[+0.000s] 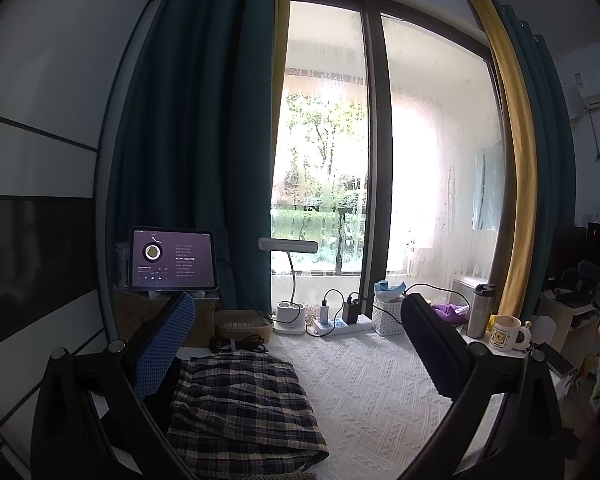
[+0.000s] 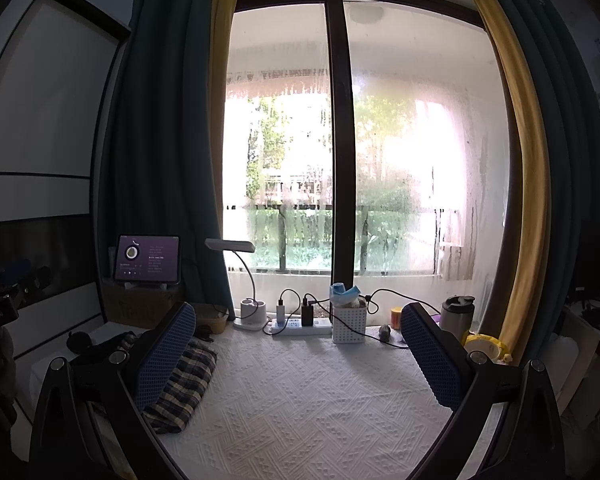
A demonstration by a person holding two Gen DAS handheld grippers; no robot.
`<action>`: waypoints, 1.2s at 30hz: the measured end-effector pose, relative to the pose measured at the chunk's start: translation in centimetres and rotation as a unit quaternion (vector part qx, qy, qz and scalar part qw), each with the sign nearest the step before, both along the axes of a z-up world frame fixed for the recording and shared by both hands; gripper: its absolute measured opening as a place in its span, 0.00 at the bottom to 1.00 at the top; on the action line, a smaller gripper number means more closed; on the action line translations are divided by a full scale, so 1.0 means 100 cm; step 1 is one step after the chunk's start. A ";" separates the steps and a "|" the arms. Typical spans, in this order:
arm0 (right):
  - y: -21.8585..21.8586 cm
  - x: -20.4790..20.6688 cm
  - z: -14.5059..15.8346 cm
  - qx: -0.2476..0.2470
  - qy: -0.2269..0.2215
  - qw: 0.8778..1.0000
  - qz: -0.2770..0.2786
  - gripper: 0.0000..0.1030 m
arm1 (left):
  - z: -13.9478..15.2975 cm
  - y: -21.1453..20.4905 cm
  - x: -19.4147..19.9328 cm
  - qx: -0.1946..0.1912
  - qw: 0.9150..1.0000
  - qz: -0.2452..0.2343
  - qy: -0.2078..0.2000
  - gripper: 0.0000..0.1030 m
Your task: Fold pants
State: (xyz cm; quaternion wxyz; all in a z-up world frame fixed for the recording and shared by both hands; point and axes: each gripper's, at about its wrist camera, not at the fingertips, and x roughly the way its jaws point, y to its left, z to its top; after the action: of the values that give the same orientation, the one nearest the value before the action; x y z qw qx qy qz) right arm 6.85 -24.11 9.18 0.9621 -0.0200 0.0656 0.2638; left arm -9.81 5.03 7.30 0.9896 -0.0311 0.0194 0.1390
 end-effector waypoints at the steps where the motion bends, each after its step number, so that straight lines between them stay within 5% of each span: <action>1: 0.000 0.000 0.000 0.000 0.000 1.000 0.001 1.00 | 0.000 0.000 0.000 0.000 1.000 0.000 0.000 0.99; 36: -0.001 0.002 -0.003 -0.004 0.004 1.000 0.006 1.00 | -0.004 0.004 0.004 -0.004 1.000 -0.003 0.015 0.99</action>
State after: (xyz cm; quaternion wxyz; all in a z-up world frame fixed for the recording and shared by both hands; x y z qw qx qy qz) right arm 7.03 -24.20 8.91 0.9602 -0.0236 0.0702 0.2695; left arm -9.43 5.47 6.85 0.9894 -0.0329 0.0350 0.1369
